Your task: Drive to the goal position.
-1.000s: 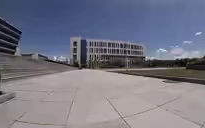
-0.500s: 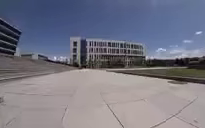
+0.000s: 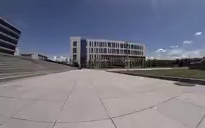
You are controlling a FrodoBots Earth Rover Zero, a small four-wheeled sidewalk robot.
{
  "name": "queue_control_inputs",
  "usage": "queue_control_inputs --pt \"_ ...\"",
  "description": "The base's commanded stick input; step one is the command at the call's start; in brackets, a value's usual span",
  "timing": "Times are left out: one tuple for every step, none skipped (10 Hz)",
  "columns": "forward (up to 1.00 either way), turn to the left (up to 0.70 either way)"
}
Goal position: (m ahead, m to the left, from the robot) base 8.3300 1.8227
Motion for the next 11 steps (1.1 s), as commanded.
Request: queue_control_inputs --pt "0.70 0.03" --pt "0.70 0.03" --pt "0.70 0.03" --pt "0.70 0.03" --pt "0.70 0.03" --pt "0.70 0.03" --pt "0.70 0.03" --pt "0.70 0.03" --pt "0.70 0.03" --pt "0.70 0.03" --pt "0.68 0.02"
